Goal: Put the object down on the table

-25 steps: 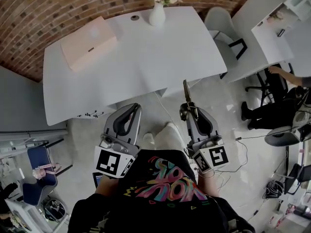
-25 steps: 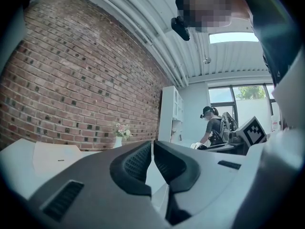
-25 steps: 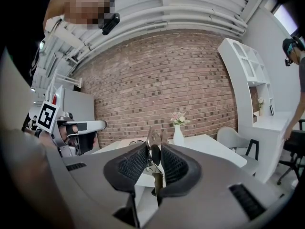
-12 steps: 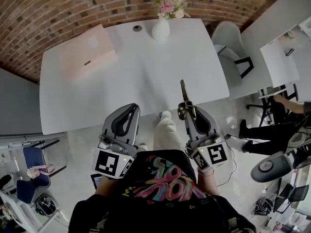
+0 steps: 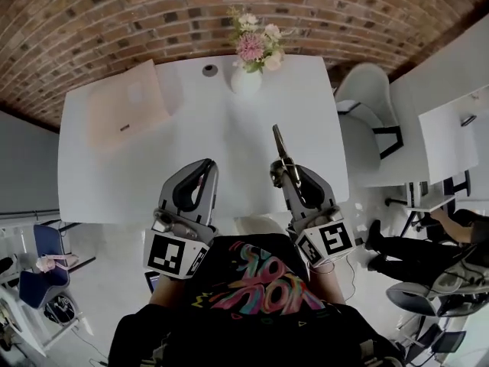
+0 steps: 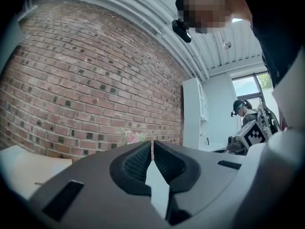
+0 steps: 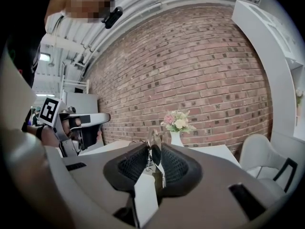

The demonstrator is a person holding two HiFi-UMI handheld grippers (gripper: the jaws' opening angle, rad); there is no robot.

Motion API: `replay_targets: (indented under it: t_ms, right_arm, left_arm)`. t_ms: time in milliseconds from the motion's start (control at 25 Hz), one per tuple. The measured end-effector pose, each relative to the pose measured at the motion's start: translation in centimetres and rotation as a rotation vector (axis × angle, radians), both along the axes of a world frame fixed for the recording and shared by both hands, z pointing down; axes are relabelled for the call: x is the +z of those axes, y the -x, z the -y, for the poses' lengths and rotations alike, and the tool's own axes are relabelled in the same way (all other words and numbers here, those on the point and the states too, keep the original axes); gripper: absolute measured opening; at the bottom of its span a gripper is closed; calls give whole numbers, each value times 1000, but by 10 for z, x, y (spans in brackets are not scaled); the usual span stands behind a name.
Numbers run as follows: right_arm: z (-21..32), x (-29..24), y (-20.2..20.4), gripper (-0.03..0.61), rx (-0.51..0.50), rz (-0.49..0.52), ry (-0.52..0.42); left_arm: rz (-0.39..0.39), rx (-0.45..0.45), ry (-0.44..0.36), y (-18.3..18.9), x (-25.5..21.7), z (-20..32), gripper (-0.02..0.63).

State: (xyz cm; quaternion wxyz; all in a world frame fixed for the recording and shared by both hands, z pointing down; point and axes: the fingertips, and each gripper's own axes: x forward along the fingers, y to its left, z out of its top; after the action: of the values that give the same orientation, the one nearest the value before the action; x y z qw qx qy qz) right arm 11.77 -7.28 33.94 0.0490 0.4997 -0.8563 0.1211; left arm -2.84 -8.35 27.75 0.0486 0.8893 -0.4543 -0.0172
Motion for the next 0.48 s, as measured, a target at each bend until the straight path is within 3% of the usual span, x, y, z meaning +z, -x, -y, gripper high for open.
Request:
replay_targets:
  t_ms: [280, 480]
  right_arm:
    - [71, -5, -41, 103, -94, 5, -15]
    - [97, -4, -43, 103, -160, 13, 0]
  left_arm:
    - [5, -99, -9, -36, -3, 53, 35]
    - [19, -143, 16, -42, 0, 71, 35]
